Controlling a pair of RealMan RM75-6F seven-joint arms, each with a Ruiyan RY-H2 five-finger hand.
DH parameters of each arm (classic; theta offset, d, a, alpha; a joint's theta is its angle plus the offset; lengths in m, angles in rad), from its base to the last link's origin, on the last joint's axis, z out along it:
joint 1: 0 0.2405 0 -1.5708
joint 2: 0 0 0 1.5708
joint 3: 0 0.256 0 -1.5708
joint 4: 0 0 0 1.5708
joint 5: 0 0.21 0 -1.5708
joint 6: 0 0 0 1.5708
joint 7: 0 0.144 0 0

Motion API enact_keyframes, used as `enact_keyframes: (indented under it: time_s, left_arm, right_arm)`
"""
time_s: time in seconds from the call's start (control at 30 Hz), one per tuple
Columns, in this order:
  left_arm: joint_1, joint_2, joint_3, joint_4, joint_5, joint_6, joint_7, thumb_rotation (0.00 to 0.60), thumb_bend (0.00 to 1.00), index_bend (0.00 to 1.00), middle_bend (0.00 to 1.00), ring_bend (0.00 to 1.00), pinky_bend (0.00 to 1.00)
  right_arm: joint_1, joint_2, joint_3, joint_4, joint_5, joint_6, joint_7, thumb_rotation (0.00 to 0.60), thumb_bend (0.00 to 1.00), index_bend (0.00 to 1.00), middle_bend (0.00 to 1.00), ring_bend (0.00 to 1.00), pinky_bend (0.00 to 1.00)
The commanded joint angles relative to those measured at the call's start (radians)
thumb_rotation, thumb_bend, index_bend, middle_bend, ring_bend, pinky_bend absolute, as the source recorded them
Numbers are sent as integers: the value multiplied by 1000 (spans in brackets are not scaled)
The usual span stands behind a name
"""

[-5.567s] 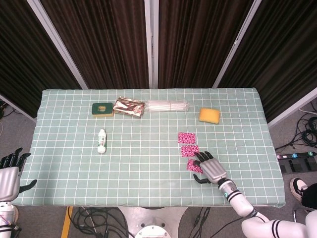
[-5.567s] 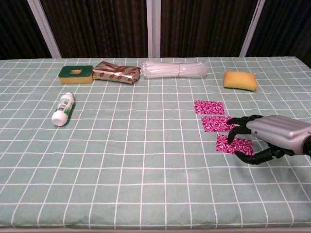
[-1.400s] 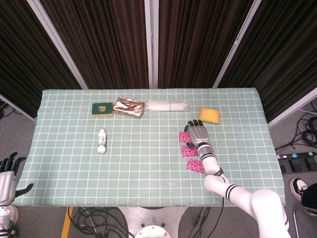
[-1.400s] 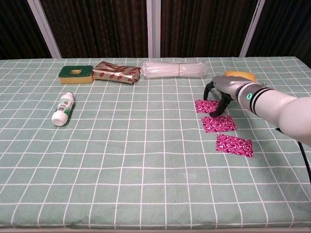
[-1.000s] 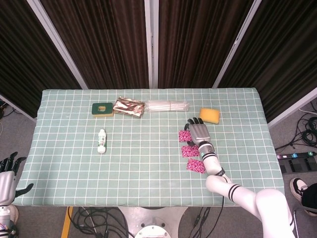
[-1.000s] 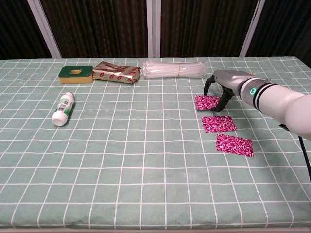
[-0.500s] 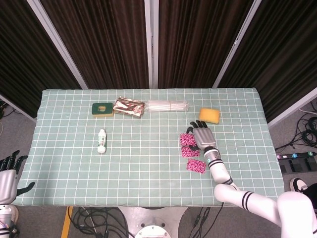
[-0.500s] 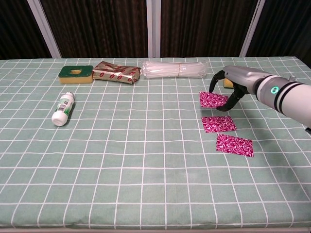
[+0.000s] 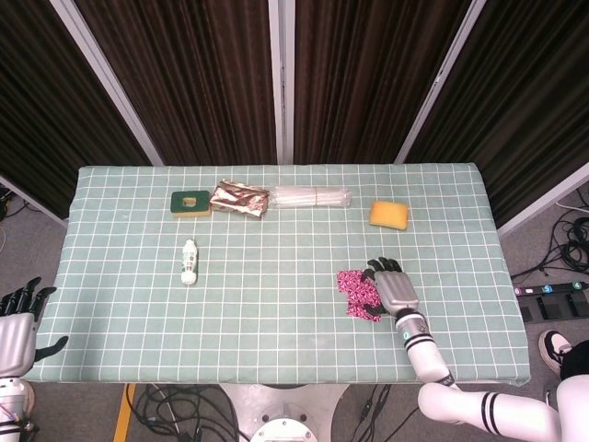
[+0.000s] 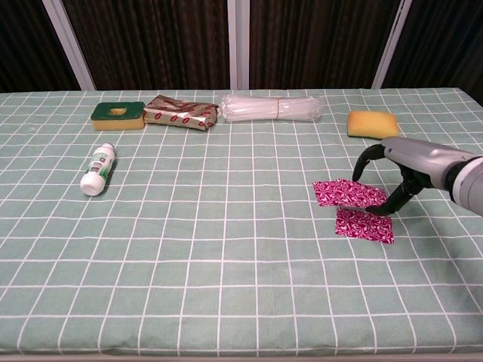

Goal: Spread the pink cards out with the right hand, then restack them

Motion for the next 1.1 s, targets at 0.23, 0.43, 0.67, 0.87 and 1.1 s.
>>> enact_keyframes:
  time_s: [0.23, 0.43, 0.67, 0.87, 1.1]
  left_arm:
    - [-3, -2, 0, 5, -1, -3, -6, 600, 91, 268, 195, 153, 168]
    - [1, -4, 3, 10, -3, -2, -13, 600, 91, 269, 195, 153, 168]
    - [3, -7, 4, 18, -2, -1, -22, 600, 91, 268, 195, 153, 168]
    - [4, -10, 5, 21, 0, 0, -24, 600, 91, 268, 195, 153, 168]
    - [6, -8, 6, 21, -2, 0, -25, 600, 91, 268, 195, 153, 168]
  right_arm:
    - [-14, -41, -14, 0, 30, 18, -3, 539, 165, 424, 121, 0, 0]
    - [-15, -62, -22, 1, 24, 35, -20, 530, 165, 415, 121, 0, 0]
    - [-22, -62, -34, -5, 15, 53, -39, 530, 165, 404, 121, 0, 0]
    - [-25, -67, -39, 8, 9, 46, -41, 527, 164, 394, 121, 0, 0]
    - [-26, -82, -41, 35, -3, 45, -46, 530, 164, 390, 120, 0, 0]
